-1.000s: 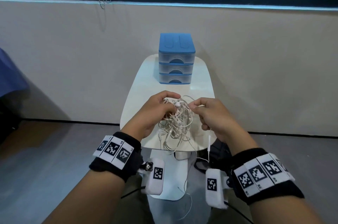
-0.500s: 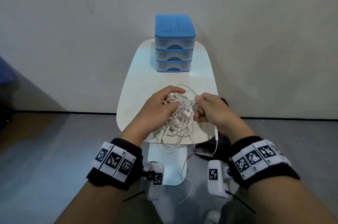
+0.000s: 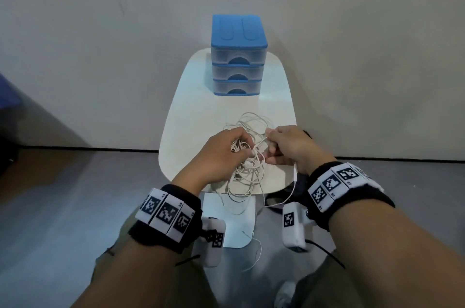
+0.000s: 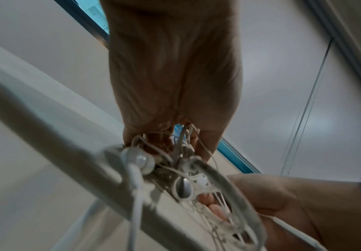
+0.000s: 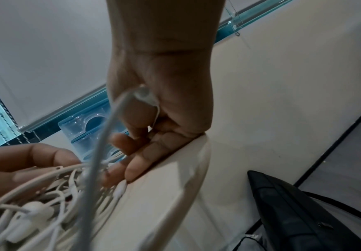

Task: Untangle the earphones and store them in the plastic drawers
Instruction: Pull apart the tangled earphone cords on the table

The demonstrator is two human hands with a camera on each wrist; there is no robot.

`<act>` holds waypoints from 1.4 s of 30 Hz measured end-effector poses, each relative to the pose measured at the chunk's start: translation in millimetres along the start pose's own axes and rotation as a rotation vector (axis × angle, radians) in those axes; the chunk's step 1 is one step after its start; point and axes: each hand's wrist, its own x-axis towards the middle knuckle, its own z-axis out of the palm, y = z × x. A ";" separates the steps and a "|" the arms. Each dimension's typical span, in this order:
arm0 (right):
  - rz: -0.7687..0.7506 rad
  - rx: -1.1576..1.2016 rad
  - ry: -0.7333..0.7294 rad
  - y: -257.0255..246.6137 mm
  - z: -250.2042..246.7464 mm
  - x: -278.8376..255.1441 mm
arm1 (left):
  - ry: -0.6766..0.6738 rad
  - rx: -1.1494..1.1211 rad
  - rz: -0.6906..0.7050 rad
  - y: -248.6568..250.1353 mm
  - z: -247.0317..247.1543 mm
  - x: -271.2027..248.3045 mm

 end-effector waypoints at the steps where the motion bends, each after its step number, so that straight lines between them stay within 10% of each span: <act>1: 0.006 -0.002 -0.006 -1.0 -0.4 0.2 | 0.007 0.009 -0.005 -0.2 0.4 1.3; 16: 0.151 0.109 0.030 -11.6 3.2 5.5 | -0.080 0.101 -0.172 13.5 -2.7 12.2; 33: -0.056 -0.104 -0.186 -1.7 -5.6 3.1 | -0.193 0.067 -0.202 7.5 -14.5 29.1; 42: -0.111 0.171 -0.084 -2.2 -3.2 -2.0 | -0.223 -0.161 -0.185 8.7 -18.7 25.4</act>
